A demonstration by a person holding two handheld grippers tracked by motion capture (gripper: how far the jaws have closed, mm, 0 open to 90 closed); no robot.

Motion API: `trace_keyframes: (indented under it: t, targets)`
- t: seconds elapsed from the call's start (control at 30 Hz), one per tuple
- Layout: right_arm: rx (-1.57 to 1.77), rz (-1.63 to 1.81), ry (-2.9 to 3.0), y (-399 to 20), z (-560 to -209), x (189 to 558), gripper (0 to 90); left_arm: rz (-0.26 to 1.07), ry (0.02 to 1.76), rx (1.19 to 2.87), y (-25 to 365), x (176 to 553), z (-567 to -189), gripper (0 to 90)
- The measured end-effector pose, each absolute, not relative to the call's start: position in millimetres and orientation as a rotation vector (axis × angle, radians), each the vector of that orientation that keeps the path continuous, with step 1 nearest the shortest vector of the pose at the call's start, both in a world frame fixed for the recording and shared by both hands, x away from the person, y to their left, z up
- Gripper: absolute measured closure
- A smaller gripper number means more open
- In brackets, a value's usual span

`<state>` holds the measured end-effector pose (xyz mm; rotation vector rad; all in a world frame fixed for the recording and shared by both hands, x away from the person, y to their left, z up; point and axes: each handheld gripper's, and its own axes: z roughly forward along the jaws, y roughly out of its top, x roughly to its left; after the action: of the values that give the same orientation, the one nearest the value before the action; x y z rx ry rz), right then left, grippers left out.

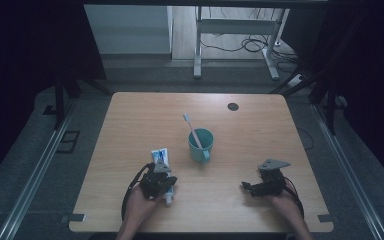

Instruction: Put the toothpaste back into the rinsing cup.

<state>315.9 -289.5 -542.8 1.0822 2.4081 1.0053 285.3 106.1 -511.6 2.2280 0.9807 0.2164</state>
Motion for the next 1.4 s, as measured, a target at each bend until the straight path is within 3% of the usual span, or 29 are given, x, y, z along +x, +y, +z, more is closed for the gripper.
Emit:
trace_keyframes:
  t: [0.97,1.4]
  targets:
    - [1.082,1.005,2.408,-290,-543,316,4.7,0.284,1.05,2.302,143,286,-513,87.6]
    - [1.082,1.005,2.408,-290,-543,316,4.7,0.294,1.063,2.254,153,286,-499,80.1]
